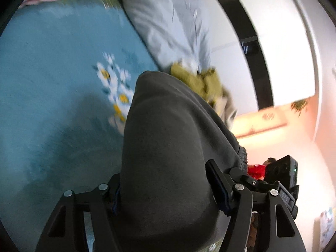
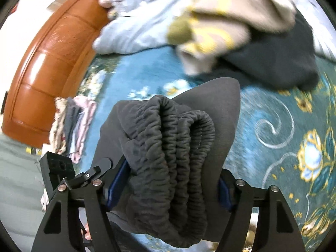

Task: Fold clothes
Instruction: 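Carry the bundle with both grippers toward the clothes stack by the headboard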

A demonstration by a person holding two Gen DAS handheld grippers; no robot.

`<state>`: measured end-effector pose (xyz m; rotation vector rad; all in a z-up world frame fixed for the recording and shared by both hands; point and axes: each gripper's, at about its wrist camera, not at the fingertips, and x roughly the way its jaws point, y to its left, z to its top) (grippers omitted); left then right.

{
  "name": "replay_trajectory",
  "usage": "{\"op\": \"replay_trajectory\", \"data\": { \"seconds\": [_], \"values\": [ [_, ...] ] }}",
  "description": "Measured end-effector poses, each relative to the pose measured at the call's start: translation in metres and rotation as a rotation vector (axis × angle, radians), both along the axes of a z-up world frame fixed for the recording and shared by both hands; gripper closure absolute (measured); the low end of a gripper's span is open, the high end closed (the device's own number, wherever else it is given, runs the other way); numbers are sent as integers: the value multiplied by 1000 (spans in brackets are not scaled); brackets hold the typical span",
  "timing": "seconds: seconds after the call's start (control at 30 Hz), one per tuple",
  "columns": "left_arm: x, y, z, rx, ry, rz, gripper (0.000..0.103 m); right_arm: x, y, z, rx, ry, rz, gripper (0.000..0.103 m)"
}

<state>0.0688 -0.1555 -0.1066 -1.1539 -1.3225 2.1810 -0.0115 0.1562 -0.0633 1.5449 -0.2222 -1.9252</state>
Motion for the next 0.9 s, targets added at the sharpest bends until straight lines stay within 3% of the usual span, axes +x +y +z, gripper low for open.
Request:
{"op": "replay_trajectory", "data": {
  "seconds": [0.13,0.4,0.7,0.9],
  "values": [
    [21,-31,20,20,67,105,33,8,-36,24,-10,54,91,29],
    [49,-131,66,-61,138,279,33,32,-145,64,-65,120,329,29],
    [67,-271,111,-158,217,510,32,52,-324,105,-151,145,603,29],
    [47,-349,118,-217,212,622,32,63,-453,126,-174,201,809,29]
  ]
}}
